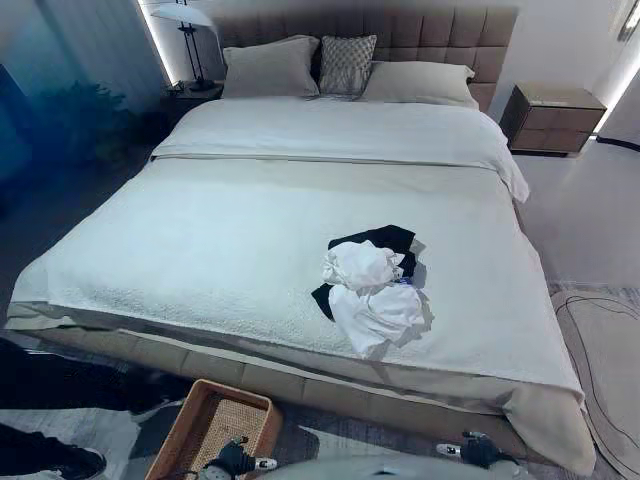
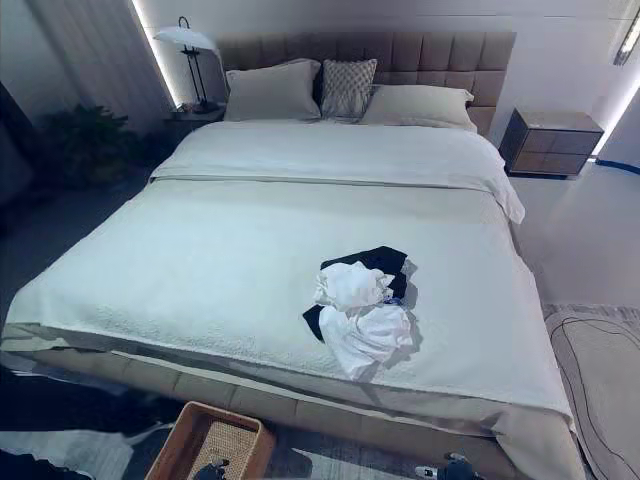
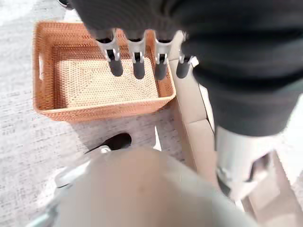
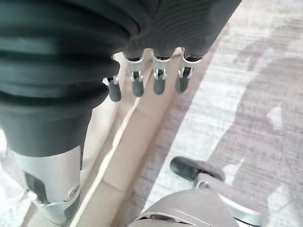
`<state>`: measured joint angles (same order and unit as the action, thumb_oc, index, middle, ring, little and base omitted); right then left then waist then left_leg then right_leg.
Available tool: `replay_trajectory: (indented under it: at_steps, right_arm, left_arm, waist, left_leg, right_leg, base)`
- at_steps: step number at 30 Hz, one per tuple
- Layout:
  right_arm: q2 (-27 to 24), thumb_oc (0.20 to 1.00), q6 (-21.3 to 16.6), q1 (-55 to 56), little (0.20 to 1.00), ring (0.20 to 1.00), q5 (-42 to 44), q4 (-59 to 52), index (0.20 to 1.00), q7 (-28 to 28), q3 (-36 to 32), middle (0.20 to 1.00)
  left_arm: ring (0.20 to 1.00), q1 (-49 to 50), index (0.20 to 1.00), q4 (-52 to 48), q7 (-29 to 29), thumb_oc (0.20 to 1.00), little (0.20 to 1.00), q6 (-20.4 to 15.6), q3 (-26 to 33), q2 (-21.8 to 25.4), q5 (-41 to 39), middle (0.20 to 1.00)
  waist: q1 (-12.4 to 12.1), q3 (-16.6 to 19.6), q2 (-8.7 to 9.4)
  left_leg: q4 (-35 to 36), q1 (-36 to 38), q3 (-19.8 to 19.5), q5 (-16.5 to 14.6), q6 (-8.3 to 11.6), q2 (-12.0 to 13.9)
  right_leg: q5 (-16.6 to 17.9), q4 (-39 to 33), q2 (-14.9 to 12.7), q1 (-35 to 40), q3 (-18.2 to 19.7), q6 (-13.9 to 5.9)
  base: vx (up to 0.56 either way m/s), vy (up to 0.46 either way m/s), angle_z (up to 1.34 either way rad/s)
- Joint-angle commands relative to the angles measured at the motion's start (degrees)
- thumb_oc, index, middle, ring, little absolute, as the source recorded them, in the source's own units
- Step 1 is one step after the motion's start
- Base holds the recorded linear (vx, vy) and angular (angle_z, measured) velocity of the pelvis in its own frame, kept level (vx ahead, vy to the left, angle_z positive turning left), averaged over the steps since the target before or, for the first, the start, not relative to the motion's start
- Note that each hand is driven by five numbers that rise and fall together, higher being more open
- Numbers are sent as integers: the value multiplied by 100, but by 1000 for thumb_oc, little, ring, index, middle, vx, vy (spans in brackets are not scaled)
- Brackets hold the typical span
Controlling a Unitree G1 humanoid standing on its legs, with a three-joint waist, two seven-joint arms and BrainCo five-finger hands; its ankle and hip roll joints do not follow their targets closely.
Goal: Pick up clothes into the bucket
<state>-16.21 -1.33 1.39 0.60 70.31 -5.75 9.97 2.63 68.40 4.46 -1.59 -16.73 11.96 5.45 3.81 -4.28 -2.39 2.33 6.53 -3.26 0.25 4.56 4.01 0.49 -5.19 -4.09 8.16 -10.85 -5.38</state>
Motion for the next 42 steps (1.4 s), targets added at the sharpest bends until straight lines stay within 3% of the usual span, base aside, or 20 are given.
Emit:
replay_trajectory:
  at_steps: [1,15,23,30,34,41,42]
  right_arm:
    - [185,1000,-84,-360,1000,1000,-133,138,1000,-47,196,1000]
    - [152,1000,-123,-412,1000,1000,151,16,1000,-135,8,1000]
    - [-192,1000,-271,-1033,1000,1000,616,-667,1000,-369,-143,1000]
    - [-845,1000,-468,-2305,1000,1000,740,-1645,1000,-810,39,1000]
    - [-1032,1000,-512,-2759,1000,1000,604,-1777,1000,-1063,155,1000]
    - [-1558,1000,-442,-3965,1000,1000,-158,-2035,1000,-1677,666,1000]
    - [-1718,1000,-420,-4327,1000,1000,-161,-1937,1000,-1857,700,1000]
  left_arm:
    - [1000,-232,1000,157,-39,1000,1000,-59,54,-37,-83,1000]
    - [1000,-236,1000,258,34,1000,1000,-24,108,-15,-95,1000]
    - [1000,-324,1000,169,186,1000,1000,-64,122,74,-222,1000]
    - [1000,-444,1000,-188,478,1000,1000,-154,28,133,-624,1000]
    - [1000,-480,1000,-257,583,1000,1000,-179,-37,108,-753,1000]
    - [1000,-725,1000,-511,888,1000,1000,-237,-280,111,-988,1000]
    - [1000,-839,1000,-630,977,1000,1000,-288,-401,137,-1084,1000]
  waist:
    - [94,-117,423]
    - [93,-179,436]
    - [37,-402,469]
    - [-191,-896,574]
    - [-279,-1003,604]
    - [-446,-1533,571]
    - [-509,-1737,537]
  left_leg:
    - [-204,-241,58,-174,-83,-297]
    - [-237,-316,43,-197,-95,-330]
    - [-455,-673,16,-212,-123,-367]
    - [-1014,-1419,-99,-256,-136,-449]
    - [-1024,-1560,-153,-225,-143,-447]
    - [-1172,-2088,-357,-144,-207,-485]
    - [-1374,-2339,-457,-153,-228,-544]
  right_leg:
    - [-232,101,-168,-30,271,-131]
    - [-248,138,-187,-101,277,-137]
    - [-230,317,-217,-431,303,-142]
    - [-204,622,-220,-1049,334,-95]
    - [-211,678,-210,-1182,288,-101]
    - [-440,1470,-326,-1900,164,-109]
    - [-518,1779,-413,-2138,108,-88]
  base:
    - [105,-17,-1]
    - [0,0,0]
    - [-36,3,-1]
    - [-53,0,0]
    - [6,7,5]
    - [-52,41,13]
    - [-73,44,20]
